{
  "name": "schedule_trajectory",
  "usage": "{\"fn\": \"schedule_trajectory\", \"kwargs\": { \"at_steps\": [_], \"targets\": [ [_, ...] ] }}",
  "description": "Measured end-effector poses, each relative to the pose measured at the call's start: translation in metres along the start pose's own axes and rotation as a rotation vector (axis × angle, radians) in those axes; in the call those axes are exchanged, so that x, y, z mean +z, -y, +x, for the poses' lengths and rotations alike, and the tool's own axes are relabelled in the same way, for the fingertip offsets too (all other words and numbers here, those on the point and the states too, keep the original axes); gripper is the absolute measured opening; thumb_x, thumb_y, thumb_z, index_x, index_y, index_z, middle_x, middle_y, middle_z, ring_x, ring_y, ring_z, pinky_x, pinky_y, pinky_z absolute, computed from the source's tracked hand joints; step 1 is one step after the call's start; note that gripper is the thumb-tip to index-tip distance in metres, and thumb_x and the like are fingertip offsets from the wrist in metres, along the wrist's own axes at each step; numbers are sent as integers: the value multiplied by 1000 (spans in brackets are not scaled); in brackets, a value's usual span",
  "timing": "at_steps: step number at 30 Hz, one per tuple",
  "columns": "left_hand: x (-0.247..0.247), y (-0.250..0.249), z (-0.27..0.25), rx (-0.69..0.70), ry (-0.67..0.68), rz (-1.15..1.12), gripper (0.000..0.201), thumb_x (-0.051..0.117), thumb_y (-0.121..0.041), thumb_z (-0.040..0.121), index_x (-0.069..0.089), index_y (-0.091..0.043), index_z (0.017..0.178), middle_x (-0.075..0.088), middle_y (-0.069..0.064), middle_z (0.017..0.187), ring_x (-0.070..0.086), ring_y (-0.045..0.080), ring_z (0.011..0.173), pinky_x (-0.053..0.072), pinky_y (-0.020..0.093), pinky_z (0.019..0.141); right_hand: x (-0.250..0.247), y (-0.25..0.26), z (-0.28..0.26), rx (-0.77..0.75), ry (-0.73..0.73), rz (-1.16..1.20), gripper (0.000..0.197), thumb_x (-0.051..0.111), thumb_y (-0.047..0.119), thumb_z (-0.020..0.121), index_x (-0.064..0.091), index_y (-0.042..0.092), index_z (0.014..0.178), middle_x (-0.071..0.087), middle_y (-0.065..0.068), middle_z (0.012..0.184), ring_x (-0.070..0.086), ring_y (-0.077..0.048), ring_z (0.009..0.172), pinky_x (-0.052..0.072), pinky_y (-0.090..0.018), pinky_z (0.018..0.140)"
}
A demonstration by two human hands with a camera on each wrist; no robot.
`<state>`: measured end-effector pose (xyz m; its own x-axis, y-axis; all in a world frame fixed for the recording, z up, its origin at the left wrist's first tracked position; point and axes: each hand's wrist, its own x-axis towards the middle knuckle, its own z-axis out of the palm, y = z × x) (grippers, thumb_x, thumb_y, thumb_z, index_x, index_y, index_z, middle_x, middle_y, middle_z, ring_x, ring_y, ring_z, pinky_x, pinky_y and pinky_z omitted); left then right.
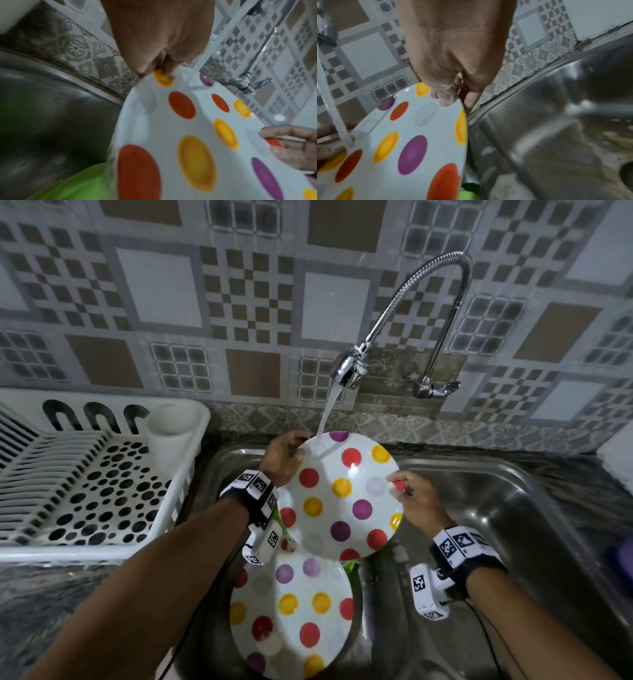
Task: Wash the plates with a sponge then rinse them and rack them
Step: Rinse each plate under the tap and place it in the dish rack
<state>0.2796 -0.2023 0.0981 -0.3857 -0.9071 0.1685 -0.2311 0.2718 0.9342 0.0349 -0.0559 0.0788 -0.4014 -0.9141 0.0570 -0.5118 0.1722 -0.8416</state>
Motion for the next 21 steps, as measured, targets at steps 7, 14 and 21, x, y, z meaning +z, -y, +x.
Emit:
{"fn": "schedule_trajectory", "kwargs": {
  "at_steps": [7, 14, 21],
  "targets": [
    [23, -22, -6, -30, 154, 256, 35, 58, -4, 86, 55, -10, 120, 62, 4, 105, 57, 17, 90, 47, 29, 85, -32, 11, -11, 30, -56, 109, 28, 57, -4, 87, 67, 21, 98, 68, -4, 93, 61, 2, 69, 49, -11, 60],
    [20, 18, -60, 27, 285, 368, 52, 68, -34, 81, 57, -18, 128, 53, 2, 136, 50, 14, 120, 36, 11, 101, -6, 36, 7, 76, -33, 102, 25, 54, -6, 86, 66, 7, 104, 65, -14, 98, 57, -18, 80, 46, -9, 55],
    [-9, 32, -97, 187, 390, 182, 54, 72, -11, 80, 55, -24, 130, 55, -6, 133, 55, -2, 116, 50, 27, 97, 24, 88, 17, 205, 9, 327, 19, 51, -3, 87, 62, 2, 102, 63, -14, 90, 66, -14, 66, 55, -26, 53]
  ]
}}
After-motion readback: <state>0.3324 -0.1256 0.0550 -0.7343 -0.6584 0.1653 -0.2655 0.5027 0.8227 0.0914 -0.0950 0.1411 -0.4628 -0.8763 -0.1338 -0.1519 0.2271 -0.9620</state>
